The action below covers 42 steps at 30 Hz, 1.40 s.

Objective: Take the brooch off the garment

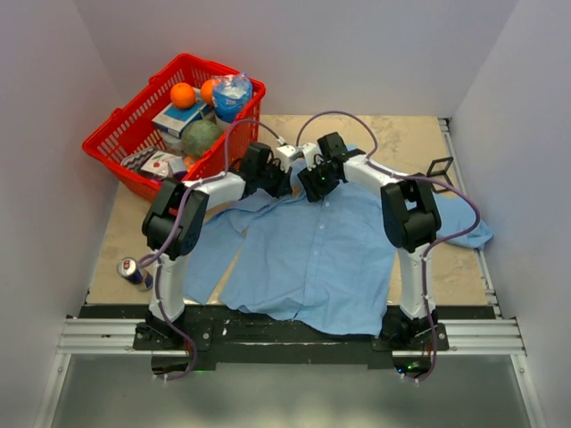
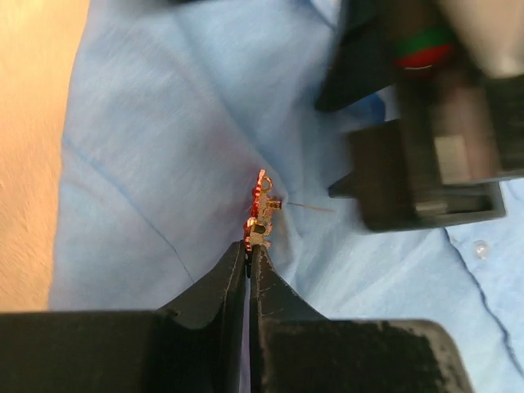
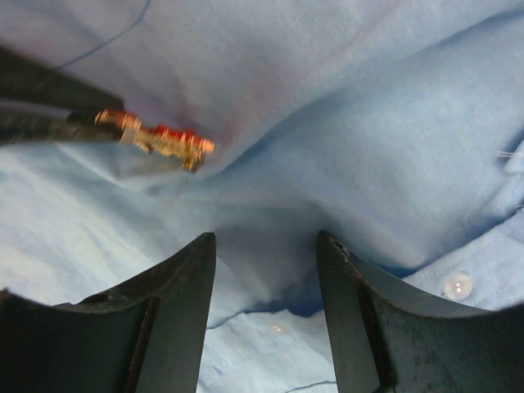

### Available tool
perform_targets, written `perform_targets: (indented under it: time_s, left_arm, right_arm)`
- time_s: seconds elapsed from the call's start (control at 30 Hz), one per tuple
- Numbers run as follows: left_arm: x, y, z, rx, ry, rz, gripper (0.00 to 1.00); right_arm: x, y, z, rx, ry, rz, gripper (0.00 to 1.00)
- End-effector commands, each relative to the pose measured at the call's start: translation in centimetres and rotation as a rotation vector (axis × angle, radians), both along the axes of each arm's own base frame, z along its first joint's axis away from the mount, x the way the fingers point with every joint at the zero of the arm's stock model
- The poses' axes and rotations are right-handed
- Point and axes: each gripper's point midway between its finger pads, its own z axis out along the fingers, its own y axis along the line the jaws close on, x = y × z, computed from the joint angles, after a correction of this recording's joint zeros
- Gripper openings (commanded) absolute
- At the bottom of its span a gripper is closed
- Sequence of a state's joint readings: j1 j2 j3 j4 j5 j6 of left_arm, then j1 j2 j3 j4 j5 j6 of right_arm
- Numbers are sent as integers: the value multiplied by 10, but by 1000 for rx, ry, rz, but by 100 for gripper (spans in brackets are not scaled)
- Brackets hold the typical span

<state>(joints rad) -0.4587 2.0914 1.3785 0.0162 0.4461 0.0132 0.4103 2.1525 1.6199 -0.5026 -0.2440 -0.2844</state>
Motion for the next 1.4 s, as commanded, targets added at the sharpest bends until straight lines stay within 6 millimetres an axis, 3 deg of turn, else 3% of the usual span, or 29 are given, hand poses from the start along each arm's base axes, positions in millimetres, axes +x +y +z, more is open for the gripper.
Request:
perform_targets:
  time_s: [0.0,0.07,0.17,0.37,0.53,0.6,0.73,0.9,0.93,1.0,1.03,1.07,1.13,1.23,1.27,1.33,1.37]
  left_arm:
    - [12,-6,47,191,-331,-65,0]
    - [13,-9,61,216,-436,-64,0]
    - [15,5,54,312,-536,-23,0]
    - [29,12,60,387,-674,35,0]
    - [39,1,68,394,-775,61,0]
    - [45,1,74,422,-833,94,0]
    - [58,8,81,493,-909,150,0]
    - [64,21,110,551,-991,207,0]
    - [63,22,126,533,-996,220,0]
    - [62,15,142,462,-911,211,0]
    - [59,13,163,402,-890,215,0]
    - [52,0,168,311,-793,166,0]
    - [43,-7,189,220,-731,126,0]
    - [8,-30,198,84,-614,-24,0]
    - [-14,-41,190,27,-533,-128,0]
    - [-31,-48,186,-33,-454,-191,0]
    - [-47,-54,179,-86,-364,-251,0]
  right_arm:
    - [3,-15,3,-40,-25,-77,56]
    - [0,-19,0,-23,1,-100,56]
    - [-7,-26,-4,7,60,-136,56]
    - [-19,-40,2,149,185,-172,56]
    - [-34,-49,-14,121,262,-180,55]
    - [-44,-49,-27,114,329,-196,55]
    - [-53,-47,-34,129,364,-215,54]
    - [-50,-44,-27,144,349,-219,54]
    - [-49,-45,-25,148,345,-227,54]
    - [-44,-42,-18,162,321,-231,54]
    - [-41,-40,-7,179,297,-228,54]
    - [-38,-39,-2,189,282,-226,54]
    - [-33,-38,18,205,229,-208,54]
    - [-28,-40,40,224,168,-182,54]
    - [-25,-41,56,243,127,-172,54]
    - [-26,-44,68,248,85,-147,55]
    - [-25,-45,83,260,42,-137,55]
